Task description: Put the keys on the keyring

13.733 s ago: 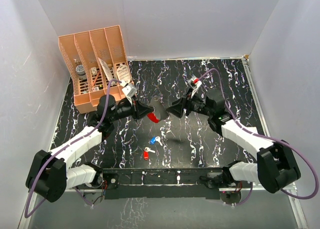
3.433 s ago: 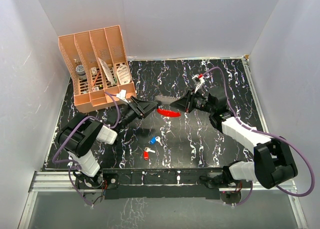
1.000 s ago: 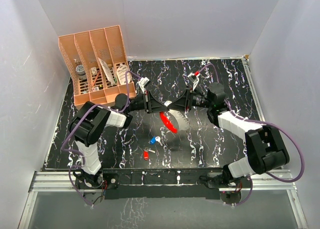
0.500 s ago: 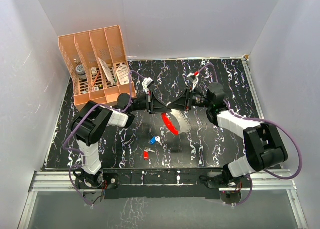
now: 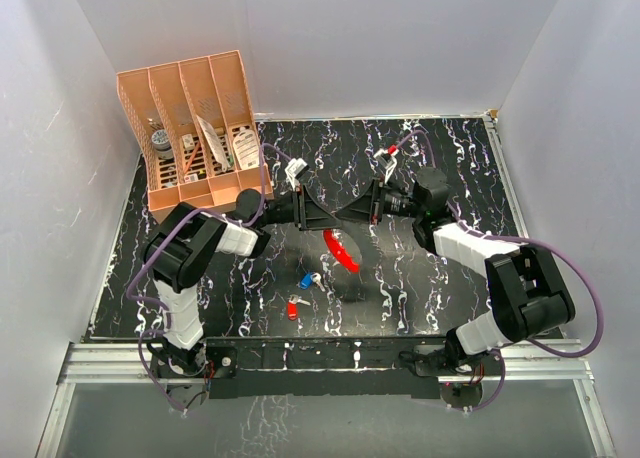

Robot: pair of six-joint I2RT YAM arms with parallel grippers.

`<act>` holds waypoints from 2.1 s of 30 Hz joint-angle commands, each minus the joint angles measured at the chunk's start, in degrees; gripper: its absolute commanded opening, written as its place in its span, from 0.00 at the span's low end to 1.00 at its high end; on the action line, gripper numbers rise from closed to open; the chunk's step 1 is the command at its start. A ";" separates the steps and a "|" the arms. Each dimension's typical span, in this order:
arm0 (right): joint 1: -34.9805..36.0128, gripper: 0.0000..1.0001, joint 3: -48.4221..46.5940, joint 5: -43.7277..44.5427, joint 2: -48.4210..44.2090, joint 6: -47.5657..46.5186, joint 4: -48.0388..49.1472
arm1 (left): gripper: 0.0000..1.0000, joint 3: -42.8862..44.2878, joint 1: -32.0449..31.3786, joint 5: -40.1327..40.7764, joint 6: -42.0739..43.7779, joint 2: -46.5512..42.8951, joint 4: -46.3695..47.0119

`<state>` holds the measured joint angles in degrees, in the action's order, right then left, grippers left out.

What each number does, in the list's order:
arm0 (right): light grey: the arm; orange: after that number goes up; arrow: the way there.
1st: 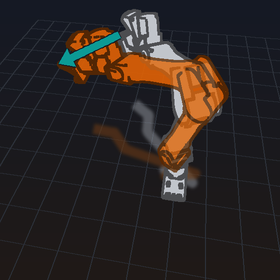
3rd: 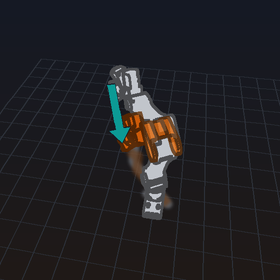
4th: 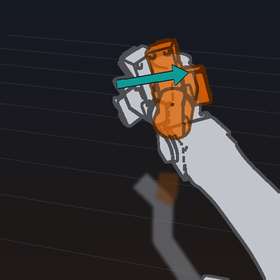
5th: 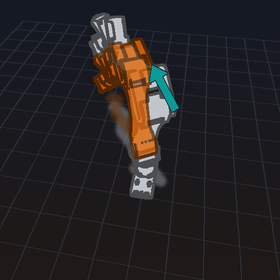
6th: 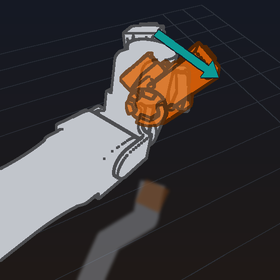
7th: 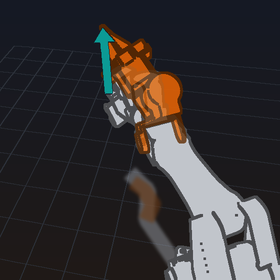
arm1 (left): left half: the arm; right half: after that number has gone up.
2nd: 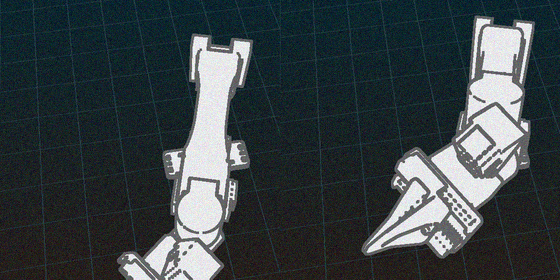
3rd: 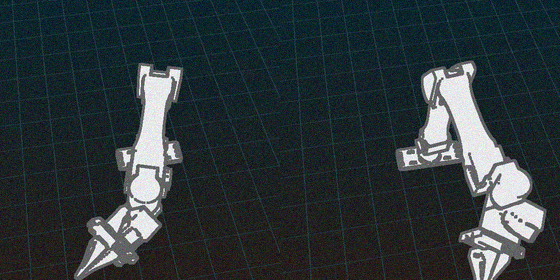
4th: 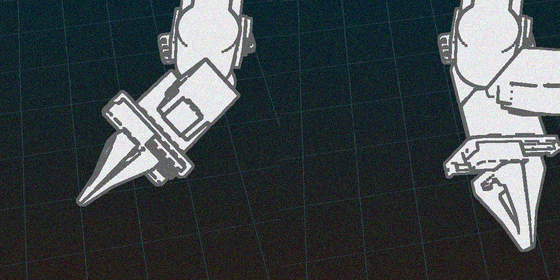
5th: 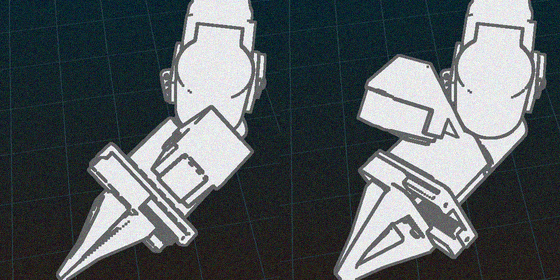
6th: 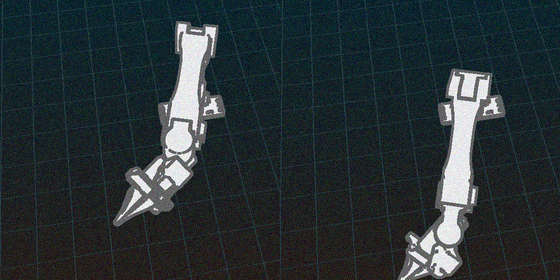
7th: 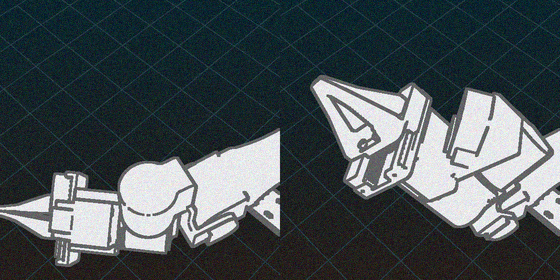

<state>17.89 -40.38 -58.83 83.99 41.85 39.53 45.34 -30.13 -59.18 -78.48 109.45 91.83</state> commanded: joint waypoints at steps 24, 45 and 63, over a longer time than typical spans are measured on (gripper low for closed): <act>1.87 0.00 2.28 24.77 -18.04 -25.20 -23.42 | 0.60 -14.68 7.74 17.86 1.48 -6.64 9.33; 3.13 0.00 9.90 9.48 -12.07 -43.41 -6.43 | 0.58 -14.96 7.97 15.86 5.00 -7.36 3.63; 4.34 0.00 14.81 -1.01 -12.52 -60.76 -1.94 | 0.58 -13.75 7.97 18.48 25.99 -23.03 -36.46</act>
<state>21.67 -25.30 -57.39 72.88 -13.78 34.96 30.04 -22.24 -41.12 -57.36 89.30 63.22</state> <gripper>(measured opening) 0.054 0.585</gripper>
